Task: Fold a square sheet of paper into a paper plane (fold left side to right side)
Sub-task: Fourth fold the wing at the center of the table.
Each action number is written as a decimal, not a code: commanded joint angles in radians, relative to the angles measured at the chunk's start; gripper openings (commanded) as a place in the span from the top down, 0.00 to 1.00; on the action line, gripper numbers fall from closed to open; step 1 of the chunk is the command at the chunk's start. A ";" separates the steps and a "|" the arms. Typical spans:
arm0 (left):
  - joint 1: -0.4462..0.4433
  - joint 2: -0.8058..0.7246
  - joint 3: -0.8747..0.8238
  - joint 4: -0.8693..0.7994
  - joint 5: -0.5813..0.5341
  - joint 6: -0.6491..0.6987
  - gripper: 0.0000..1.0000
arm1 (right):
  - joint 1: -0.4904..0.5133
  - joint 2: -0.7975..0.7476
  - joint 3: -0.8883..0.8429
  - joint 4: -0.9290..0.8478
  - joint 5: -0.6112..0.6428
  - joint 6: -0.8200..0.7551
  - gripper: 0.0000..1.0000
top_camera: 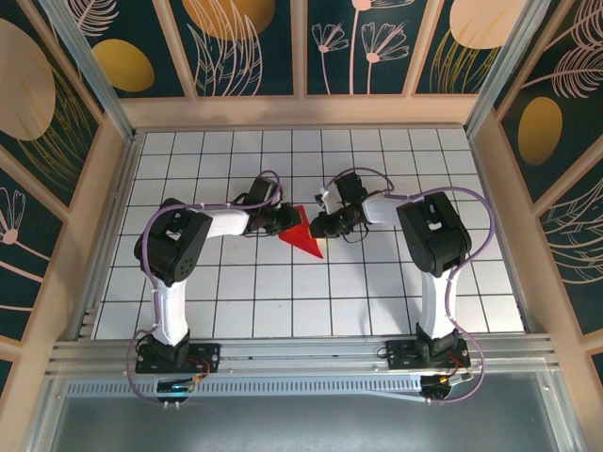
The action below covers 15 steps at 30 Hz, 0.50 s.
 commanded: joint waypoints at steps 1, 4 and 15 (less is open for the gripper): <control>-0.001 0.033 -0.011 0.024 -0.010 0.001 0.82 | 0.016 0.042 -0.017 -0.058 0.074 -0.028 0.84; 0.000 0.035 -0.010 0.025 -0.011 0.000 0.82 | 0.016 0.041 -0.017 -0.058 0.074 -0.027 0.84; 0.000 -0.038 0.076 -0.041 -0.033 0.035 0.73 | 0.017 0.038 -0.022 -0.036 0.053 -0.018 0.84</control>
